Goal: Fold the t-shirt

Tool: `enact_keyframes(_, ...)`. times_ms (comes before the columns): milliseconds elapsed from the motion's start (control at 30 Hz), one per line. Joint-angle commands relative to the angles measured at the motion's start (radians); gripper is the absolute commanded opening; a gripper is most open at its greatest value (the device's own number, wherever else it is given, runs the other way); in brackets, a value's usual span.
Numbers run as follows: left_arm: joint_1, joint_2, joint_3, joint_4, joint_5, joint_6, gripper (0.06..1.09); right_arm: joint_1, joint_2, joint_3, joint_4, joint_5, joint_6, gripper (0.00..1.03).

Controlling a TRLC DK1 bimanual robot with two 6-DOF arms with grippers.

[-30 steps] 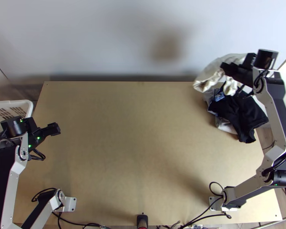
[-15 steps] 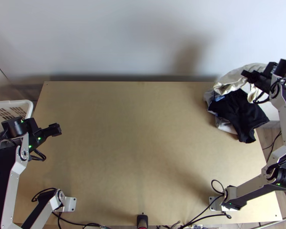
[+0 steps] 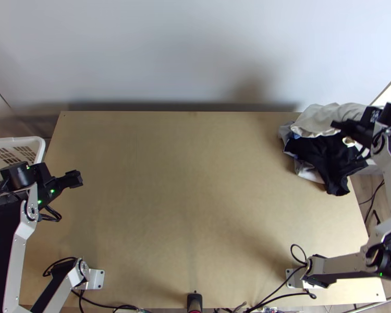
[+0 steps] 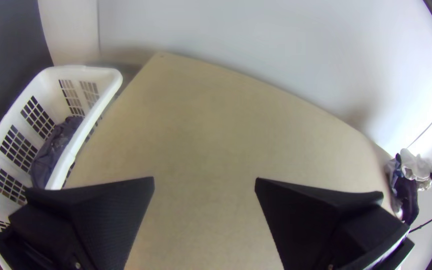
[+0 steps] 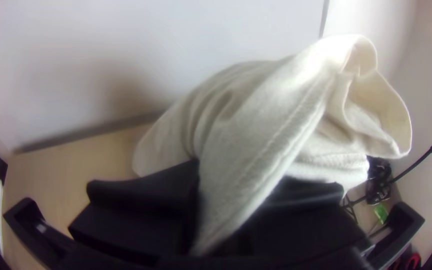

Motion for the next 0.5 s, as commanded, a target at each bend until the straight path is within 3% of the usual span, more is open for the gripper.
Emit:
enact_keyframes(0,0.012,-0.019,-0.02,-0.008,0.011,0.013,1.04,-0.01,-0.134,-0.192,-0.002,0.001,-0.135,0.03)
enact_keyframes(133,0.01,-0.034,-0.044,-0.007,0.03,0.011,1.04,-0.02,-0.16,-0.34,0.003,0.001,-0.212,0.03)
enact_keyframes(300,0.001,-0.058,-0.056,-0.011,0.034,0.005,1.04,-0.062,-0.126,-0.482,0.198,0.001,-0.207,0.03)
enact_keyframes(467,0.008,-0.084,-0.064,-0.028,0.034,0.019,1.04,-0.093,-0.083,-0.443,0.225,0.0,-0.173,0.03)
